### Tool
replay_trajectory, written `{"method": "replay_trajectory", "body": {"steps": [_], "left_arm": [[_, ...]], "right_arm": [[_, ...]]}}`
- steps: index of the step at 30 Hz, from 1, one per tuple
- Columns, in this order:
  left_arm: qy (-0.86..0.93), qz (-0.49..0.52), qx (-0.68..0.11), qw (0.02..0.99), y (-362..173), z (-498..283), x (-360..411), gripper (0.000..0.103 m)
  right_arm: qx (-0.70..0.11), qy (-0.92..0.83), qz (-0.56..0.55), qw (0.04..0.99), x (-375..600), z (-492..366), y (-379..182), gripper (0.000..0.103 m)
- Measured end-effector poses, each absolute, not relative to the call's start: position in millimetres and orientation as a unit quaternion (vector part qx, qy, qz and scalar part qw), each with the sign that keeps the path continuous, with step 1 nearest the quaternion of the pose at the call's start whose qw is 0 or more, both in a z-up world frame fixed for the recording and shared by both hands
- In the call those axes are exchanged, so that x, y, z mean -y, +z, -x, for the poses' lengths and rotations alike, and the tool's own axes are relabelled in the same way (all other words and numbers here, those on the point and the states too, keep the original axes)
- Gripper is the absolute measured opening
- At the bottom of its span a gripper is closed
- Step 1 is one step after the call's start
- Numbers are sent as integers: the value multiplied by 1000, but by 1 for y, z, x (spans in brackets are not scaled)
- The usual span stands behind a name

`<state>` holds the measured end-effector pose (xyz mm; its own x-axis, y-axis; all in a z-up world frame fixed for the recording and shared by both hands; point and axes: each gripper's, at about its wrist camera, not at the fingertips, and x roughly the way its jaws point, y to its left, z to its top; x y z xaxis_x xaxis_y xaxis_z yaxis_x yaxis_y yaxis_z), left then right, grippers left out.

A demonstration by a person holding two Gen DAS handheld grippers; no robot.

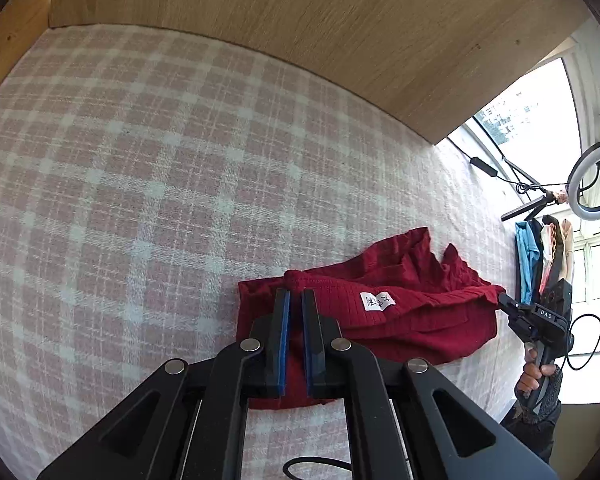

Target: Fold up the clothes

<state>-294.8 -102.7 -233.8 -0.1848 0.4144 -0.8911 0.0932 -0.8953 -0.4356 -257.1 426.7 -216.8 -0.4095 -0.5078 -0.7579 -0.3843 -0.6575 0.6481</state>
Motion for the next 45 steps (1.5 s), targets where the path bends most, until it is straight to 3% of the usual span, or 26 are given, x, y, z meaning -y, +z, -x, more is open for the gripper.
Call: {"method": "replay_trajectory", "body": {"steps": [3, 8, 15, 18, 23, 28, 30, 33, 34, 45], "left_arm": [[727, 639, 226, 112, -244, 302, 109, 11], [743, 619, 215, 134, -225, 297, 110, 28], [767, 611, 105, 164, -201, 272, 98, 29], [756, 628, 77, 167, -209, 268, 93, 28], [747, 637, 81, 172, -226, 287, 86, 28], [769, 616, 106, 139, -223, 311, 97, 29], [774, 607, 86, 158, -216, 304, 97, 31], [776, 610, 41, 156, -215, 293, 98, 40], [774, 612, 45, 159, -216, 292, 100, 40], [749, 624, 128, 181, -226, 342, 98, 40]], "right_arm": [[417, -712, -564, 35, -434, 265, -224, 22], [382, -739, -554, 31, -444, 263, -201, 29], [72, -802, -587, 85, -379, 253, -168, 29], [-1, -790, -606, 89, -362, 254, -180, 29], [37, -780, -614, 115, -360, 271, -189, 29], [158, -792, -588, 35, -418, 296, -191, 29], [120, -802, -582, 60, -410, 293, -182, 30], [7, -816, -573, 76, -388, 285, -175, 49], [0, -815, -574, 80, -383, 284, -176, 50], [235, -759, -605, 50, -440, 306, -205, 50]]}}
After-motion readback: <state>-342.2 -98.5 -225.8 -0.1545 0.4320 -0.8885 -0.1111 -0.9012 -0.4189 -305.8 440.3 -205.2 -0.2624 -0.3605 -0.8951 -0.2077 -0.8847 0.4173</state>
